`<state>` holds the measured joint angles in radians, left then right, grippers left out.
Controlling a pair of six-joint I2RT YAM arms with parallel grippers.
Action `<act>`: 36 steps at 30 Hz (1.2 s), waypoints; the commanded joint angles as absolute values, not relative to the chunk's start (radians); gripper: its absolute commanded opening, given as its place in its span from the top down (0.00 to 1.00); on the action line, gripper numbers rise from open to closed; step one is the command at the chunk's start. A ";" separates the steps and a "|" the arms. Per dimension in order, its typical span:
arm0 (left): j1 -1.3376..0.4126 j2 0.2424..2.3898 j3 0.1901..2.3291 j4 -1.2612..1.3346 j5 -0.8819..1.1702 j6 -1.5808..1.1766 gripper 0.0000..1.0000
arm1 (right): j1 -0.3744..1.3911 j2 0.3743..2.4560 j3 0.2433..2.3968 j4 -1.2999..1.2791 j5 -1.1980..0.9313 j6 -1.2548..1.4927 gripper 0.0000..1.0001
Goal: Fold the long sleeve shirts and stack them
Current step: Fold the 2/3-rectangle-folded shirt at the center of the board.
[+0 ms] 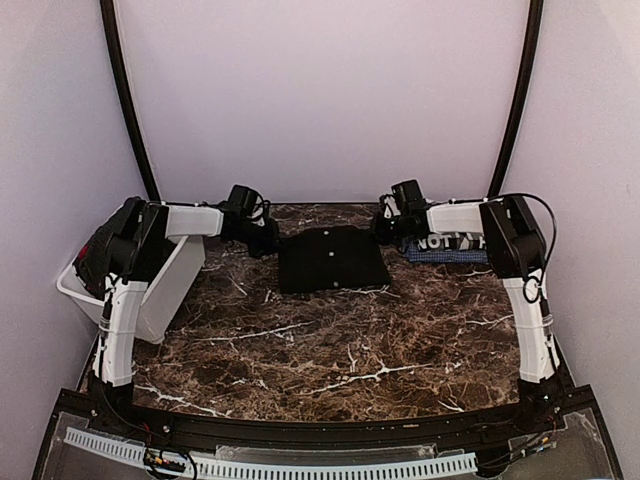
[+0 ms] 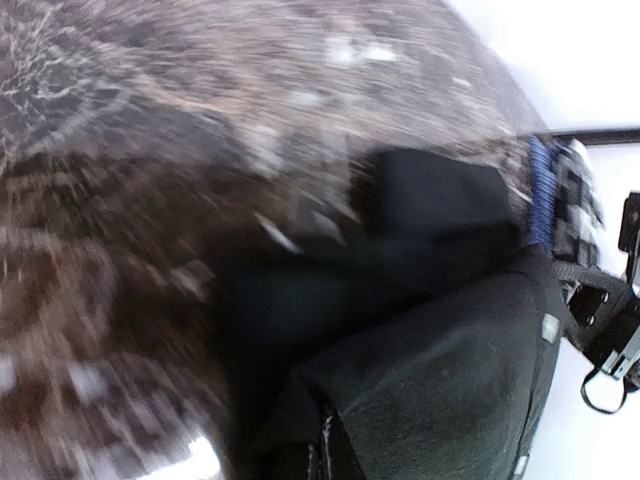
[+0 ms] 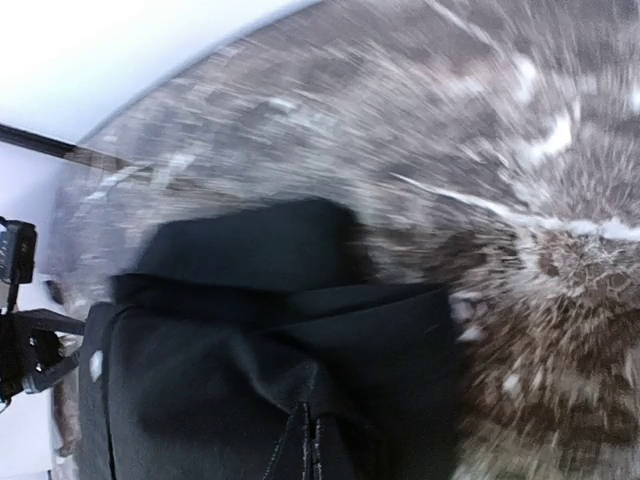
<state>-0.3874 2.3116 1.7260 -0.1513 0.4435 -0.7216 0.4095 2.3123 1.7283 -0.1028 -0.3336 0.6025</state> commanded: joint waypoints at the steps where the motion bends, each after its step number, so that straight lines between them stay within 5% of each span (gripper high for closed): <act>1: -0.393 2.425 1.855 -0.144 0.447 -0.748 1.00 | 0.412 2.398 1.819 -0.146 -0.401 0.615 1.00; 8: -0.424 2.345 1.663 -0.086 0.472 -0.761 1.00 | 0.433 2.258 1.518 0.008 -0.424 0.648 1.00; 21: -0.573 1.743 0.966 0.132 0.420 -0.825 1.00 | 0.614 1.754 0.861 0.195 -0.337 0.717 1.00; 36: -0.585 1.588 0.994 0.070 0.402 -0.743 1.00 | 0.651 1.510 0.825 0.110 -0.240 0.692 1.00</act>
